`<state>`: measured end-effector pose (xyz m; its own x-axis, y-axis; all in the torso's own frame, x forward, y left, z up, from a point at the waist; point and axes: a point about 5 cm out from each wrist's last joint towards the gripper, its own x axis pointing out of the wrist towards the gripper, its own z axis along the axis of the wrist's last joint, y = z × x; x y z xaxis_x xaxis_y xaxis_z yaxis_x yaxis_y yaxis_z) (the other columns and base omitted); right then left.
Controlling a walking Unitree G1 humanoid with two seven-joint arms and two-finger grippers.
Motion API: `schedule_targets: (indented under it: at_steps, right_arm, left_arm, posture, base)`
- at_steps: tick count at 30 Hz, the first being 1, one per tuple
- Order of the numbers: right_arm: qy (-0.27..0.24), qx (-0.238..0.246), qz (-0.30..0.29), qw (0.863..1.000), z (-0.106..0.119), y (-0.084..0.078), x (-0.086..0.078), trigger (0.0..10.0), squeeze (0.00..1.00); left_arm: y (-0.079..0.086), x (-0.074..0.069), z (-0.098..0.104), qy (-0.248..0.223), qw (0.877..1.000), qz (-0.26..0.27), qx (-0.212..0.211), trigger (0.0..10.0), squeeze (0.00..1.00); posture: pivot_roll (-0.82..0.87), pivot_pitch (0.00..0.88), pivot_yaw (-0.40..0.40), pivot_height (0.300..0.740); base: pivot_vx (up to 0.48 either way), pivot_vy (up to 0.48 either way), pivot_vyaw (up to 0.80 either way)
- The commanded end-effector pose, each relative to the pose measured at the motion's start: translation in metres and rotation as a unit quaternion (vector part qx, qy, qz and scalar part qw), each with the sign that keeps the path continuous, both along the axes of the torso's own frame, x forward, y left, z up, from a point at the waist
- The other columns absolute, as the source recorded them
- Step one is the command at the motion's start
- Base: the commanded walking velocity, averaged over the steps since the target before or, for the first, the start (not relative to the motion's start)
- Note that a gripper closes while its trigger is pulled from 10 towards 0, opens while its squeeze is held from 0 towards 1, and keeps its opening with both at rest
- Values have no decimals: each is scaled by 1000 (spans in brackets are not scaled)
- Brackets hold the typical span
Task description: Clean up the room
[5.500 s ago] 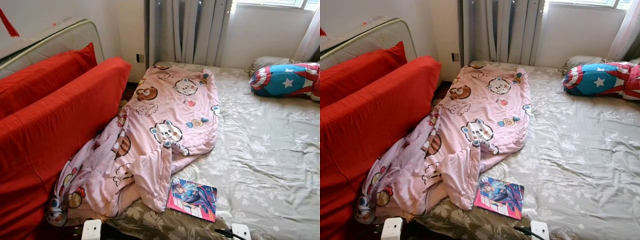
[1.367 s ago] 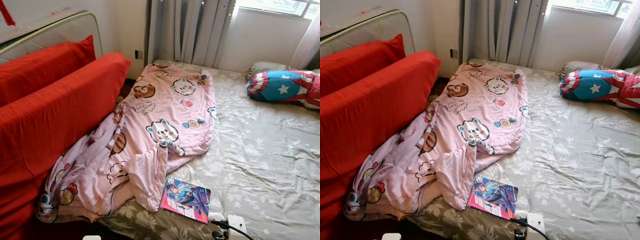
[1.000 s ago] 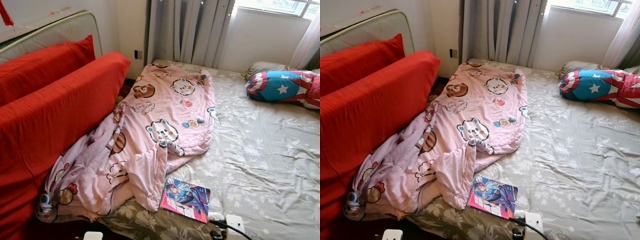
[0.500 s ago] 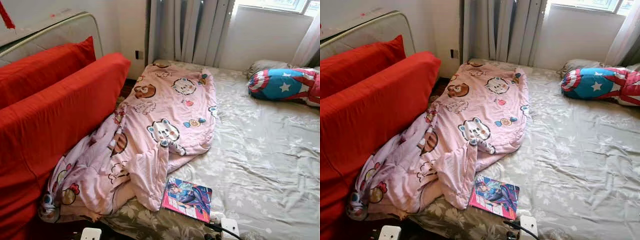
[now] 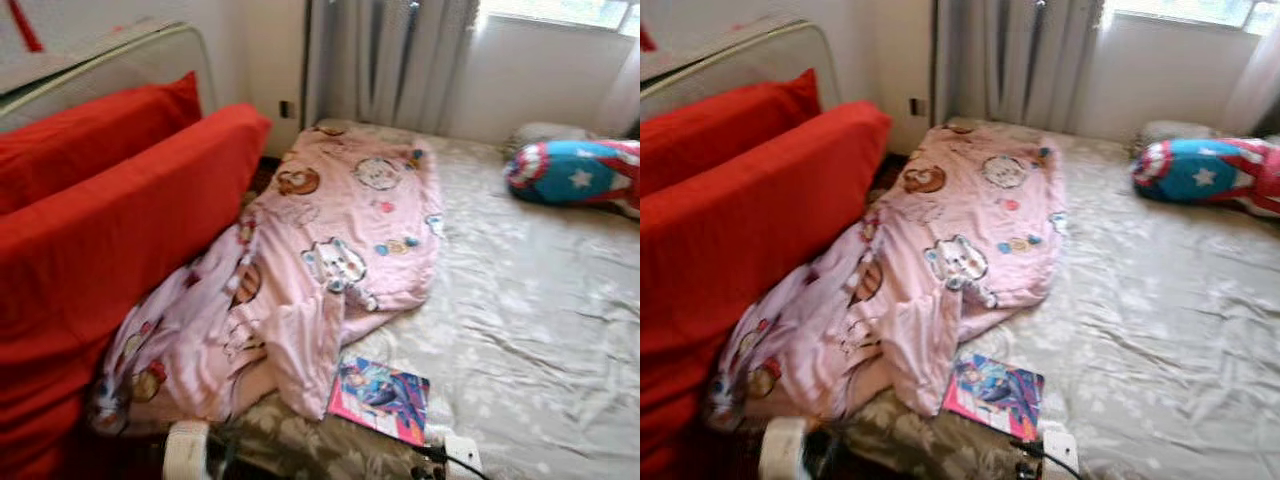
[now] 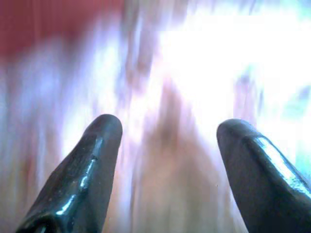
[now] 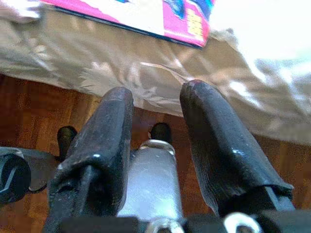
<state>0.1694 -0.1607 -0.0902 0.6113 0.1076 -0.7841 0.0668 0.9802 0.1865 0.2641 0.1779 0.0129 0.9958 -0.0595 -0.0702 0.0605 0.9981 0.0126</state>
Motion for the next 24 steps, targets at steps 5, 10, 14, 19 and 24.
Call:
schedule_targets:
  at_steps: [5,10,14,19,24]
  right_arm:
    - [-3,-3,-2,1000,0,-2,-2,10000,0]
    - [-26,1,-15,1000,4,-3,6,10000,0]
    - [-93,16,-42,995,19,-6,30,10000,0]
    - [-211,19,-98,972,47,-17,62,10000,0]
    - [-313,2,-110,943,72,-23,74,10000,0]
  left_arm:
    - [1,5,27,-70,998,2,6,10000,0]
    - [7,0,39,-77,997,3,30,10000,0]
    - [13,-12,46,-84,995,-1,54,10000,0]
    - [18,-25,49,-69,996,5,58,10000,0]
    - [17,-29,53,-59,997,-2,50,10000,0]
  posture:
    - [99,0,-93,740]
    - [87,0,-84,740]
    - [87,0,-76,740]
    - [94,0,-55,740]
    - [86,0,-43,740]
  base:
    - [0,0,0]
    - [0,0,0]
    - [0,0,0]
    - [0,0,0]
    - [0,0,0]
